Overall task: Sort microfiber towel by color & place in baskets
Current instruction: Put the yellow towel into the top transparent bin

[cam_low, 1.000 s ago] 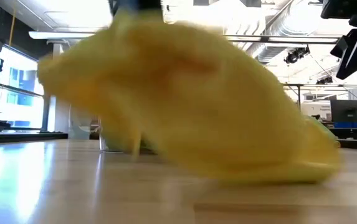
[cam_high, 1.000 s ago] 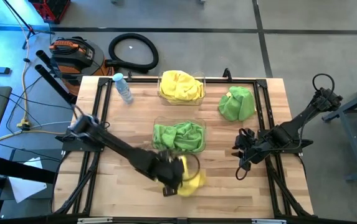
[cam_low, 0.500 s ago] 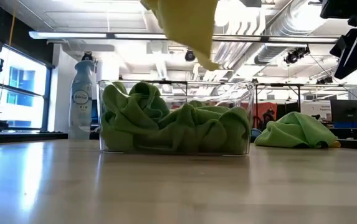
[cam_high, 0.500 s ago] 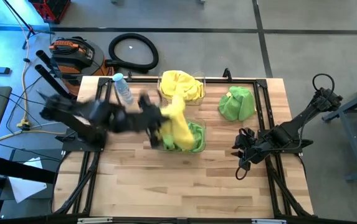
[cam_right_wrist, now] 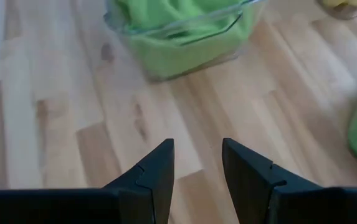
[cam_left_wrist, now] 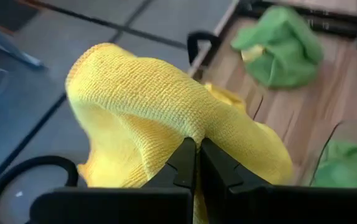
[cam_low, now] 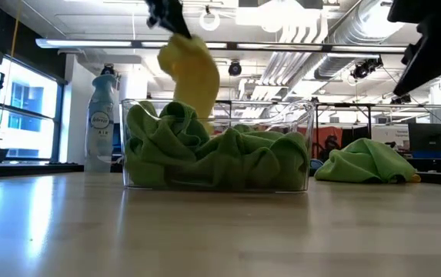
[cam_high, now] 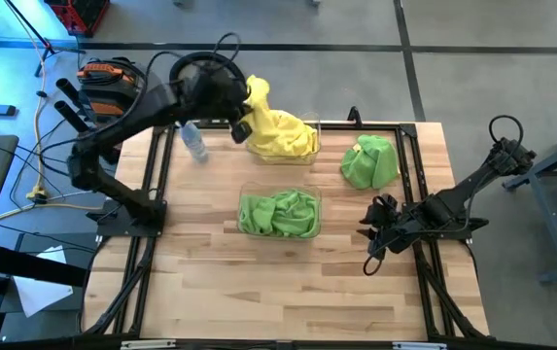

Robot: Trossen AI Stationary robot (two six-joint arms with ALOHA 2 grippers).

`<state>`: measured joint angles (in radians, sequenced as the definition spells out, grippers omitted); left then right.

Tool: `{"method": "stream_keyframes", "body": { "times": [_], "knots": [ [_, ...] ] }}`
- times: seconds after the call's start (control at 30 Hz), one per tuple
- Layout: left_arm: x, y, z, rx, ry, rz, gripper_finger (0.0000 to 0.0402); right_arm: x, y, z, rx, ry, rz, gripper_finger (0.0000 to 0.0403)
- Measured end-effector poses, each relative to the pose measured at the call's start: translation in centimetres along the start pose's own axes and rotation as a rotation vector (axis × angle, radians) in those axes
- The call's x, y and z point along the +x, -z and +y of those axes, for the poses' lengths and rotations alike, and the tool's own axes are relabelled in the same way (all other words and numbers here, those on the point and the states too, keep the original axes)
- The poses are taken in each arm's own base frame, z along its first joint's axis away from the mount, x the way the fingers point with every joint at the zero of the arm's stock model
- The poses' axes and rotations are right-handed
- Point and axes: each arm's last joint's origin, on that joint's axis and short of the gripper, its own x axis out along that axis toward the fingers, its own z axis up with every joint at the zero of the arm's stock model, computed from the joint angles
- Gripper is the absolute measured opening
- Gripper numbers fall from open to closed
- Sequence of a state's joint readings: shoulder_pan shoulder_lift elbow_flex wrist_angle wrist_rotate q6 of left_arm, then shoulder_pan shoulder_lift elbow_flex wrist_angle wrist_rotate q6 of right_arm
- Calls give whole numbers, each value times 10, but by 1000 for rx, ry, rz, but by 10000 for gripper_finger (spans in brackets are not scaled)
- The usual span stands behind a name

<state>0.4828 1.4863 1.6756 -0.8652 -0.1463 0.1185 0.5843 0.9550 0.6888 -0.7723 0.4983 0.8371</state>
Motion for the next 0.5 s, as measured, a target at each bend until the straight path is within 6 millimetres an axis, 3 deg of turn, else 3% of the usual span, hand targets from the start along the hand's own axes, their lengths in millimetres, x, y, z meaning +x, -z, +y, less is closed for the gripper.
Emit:
{"method": "stream_keyframes", "body": {
  "times": [0.2,0.5],
  "knots": [
    [71,11,18,113,52,139,0,3,-5,-5,28,66,-52,128],
    [170,33,8,199,211,204,0,7,-16,-10,104,99,-114,128]
  ]
}}
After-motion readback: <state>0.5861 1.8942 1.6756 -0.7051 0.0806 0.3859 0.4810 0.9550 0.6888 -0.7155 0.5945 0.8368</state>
